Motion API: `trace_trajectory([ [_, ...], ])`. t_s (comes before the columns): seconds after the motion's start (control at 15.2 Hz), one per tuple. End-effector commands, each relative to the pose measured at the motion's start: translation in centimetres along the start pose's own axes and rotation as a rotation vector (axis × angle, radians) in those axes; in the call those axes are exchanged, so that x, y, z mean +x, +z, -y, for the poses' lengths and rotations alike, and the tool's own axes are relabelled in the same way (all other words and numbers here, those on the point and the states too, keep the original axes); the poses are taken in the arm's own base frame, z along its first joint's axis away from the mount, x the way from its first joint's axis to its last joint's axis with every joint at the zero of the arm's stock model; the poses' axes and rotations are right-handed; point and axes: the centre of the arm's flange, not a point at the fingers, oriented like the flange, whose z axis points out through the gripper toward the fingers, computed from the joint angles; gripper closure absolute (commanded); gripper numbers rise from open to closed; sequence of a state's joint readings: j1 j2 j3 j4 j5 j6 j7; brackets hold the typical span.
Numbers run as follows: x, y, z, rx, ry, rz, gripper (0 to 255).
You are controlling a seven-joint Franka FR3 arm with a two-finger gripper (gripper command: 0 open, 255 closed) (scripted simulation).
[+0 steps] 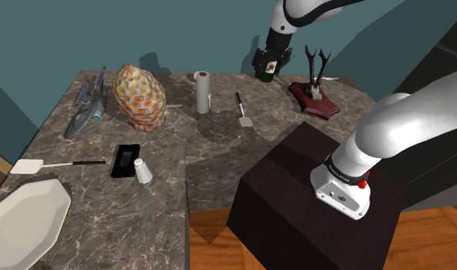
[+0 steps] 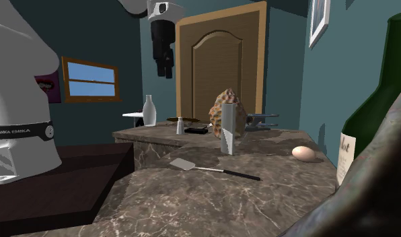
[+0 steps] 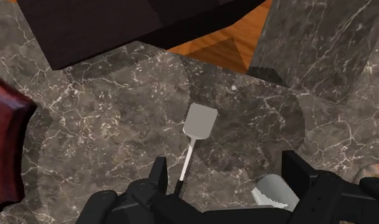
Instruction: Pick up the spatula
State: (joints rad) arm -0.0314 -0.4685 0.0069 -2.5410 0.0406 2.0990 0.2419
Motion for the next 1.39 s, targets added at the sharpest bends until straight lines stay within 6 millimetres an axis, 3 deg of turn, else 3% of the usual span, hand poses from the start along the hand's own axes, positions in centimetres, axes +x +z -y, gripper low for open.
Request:
trace_trajectory([
  [0.0, 1.5, 2.2, -0.2, -0.004, 0.034, -0.007, 0],
  [0.66, 8.0, 13.4, -1.3, -0.028, 0.197, -0.031, 0],
  [1.32, 14.5, 24.5, -3.7, -0.052, 0.36, -0.055, 0],
])
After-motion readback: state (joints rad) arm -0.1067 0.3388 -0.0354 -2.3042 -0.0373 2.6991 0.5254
